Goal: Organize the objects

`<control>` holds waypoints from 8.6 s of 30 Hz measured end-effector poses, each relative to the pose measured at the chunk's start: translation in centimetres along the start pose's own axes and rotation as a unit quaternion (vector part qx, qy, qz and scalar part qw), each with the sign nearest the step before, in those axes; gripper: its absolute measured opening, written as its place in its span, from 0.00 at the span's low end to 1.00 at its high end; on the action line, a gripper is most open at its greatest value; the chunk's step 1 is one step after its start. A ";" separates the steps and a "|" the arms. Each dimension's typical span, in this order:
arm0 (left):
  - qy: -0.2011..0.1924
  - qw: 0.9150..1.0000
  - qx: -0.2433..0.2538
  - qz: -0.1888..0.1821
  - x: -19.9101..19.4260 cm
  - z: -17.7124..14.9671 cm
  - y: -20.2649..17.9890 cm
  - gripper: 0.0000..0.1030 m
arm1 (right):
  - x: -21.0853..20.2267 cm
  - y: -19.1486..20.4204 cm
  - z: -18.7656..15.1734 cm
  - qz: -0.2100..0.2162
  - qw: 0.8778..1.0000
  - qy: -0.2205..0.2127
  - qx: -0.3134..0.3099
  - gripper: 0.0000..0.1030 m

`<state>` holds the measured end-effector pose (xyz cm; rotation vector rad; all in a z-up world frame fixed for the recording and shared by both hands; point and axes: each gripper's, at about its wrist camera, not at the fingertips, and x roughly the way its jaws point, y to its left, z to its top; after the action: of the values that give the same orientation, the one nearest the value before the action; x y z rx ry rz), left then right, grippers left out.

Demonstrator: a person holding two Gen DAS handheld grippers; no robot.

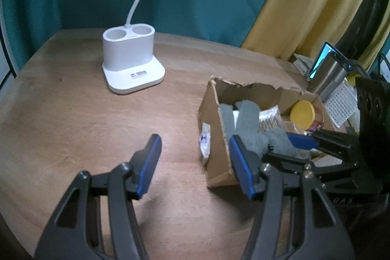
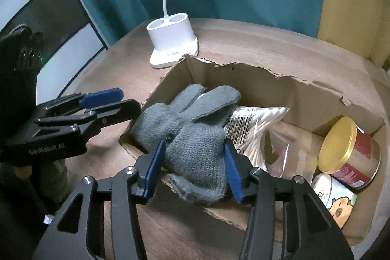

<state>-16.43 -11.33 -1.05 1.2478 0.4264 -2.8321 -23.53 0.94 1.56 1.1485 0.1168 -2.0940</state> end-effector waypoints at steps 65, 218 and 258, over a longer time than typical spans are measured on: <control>-0.010 0.995 0.080 -0.051 -5.2 -6.1 -9.3 0.71 | -11.5 -3.1 -12.0 -0.163 0.981 -0.075 0.070 0.66; -0.029 0.998 0.043 -0.027 0.9 2.6 -2.8 0.73 | -3.2 -4.2 0.8 -0.188 0.980 -0.040 0.060 0.77; -0.046 0.996 0.066 -0.026 -5.6 -2.7 -10.2 0.92 | -10.5 -3.3 -6.9 -0.195 0.975 -0.081 0.067 0.77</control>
<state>-11.94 -1.34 3.73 1.1369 0.2770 -2.9917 -17.35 11.99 4.59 1.0932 0.1337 -2.5682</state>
